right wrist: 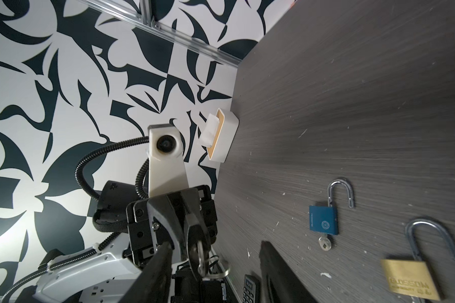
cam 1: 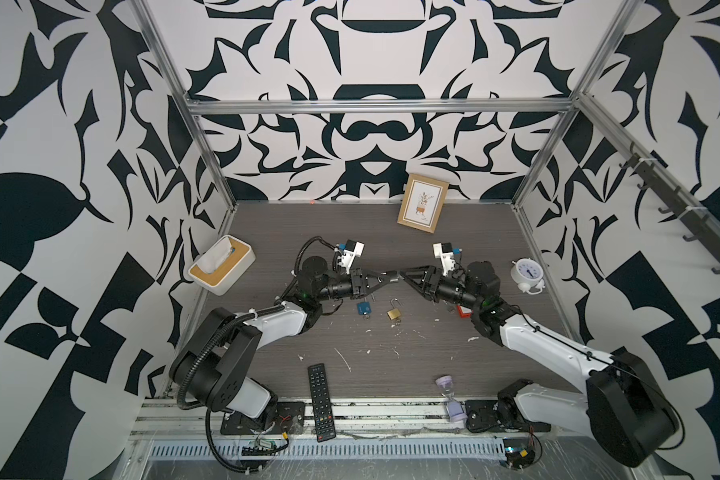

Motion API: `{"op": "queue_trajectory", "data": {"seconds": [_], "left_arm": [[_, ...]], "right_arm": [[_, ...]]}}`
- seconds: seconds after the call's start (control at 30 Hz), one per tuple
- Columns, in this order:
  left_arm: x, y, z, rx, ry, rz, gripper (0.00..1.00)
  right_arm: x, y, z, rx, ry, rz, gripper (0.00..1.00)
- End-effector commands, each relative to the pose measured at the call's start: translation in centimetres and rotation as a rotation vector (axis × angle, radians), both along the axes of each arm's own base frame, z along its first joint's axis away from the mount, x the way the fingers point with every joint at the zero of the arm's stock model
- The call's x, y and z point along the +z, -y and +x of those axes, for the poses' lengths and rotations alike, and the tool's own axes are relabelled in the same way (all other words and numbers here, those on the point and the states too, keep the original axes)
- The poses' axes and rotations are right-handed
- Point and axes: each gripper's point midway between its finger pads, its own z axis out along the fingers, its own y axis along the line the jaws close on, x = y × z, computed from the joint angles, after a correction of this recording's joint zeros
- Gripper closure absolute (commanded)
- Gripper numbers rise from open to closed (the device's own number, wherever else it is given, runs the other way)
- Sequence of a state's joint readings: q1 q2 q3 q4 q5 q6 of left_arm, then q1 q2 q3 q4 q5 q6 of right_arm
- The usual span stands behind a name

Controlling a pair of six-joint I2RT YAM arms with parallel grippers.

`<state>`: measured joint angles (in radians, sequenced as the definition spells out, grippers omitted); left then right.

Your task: Lock with the key

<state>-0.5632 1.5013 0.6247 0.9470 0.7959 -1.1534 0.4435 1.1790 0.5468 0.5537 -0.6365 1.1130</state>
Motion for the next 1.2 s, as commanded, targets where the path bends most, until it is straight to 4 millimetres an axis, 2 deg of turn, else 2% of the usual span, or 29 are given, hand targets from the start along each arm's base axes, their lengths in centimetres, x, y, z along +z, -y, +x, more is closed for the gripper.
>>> {"op": "queue_trajectory", "data": {"seconds": [0.0, 0.17, 0.3, 0.37, 0.63, 0.83, 1.17], "left_arm": [[1.6, 0.3, -0.1, -0.029, 0.061, -0.042, 1.0], [1.9, 0.4, -0.2, -0.043, 0.065, -0.049, 1.0], [2.1, 0.5, -0.2, -0.046, 0.064, -0.054, 1.0], [2.1, 0.4, -0.2, -0.048, 0.063, -0.057, 1.0], [2.0, 0.5, -0.8, -0.078, 0.055, -0.059, 1.0], [1.7, 0.5, -1.2, -0.103, 0.048, -0.054, 1.0], [1.7, 0.6, -1.0, -0.106, 0.042, -0.057, 1.0]], "right_arm": [[1.4, -0.2, -0.5, 0.04, 0.064, -0.013, 0.45], [2.3, -0.6, -0.6, 0.073, 0.096, -0.01, 0.52], [2.4, -0.5, -0.7, 0.069, 0.105, -0.019, 0.58], [2.5, -0.5, -0.8, 0.074, 0.116, -0.023, 0.64], [2.9, -0.7, -1.1, 0.112, 0.13, -0.041, 0.65], [3.7, -0.9, -1.6, 0.141, 0.141, -0.05, 0.71], [3.7, -1.0, -2.0, 0.162, 0.132, -0.043, 0.82]]}}
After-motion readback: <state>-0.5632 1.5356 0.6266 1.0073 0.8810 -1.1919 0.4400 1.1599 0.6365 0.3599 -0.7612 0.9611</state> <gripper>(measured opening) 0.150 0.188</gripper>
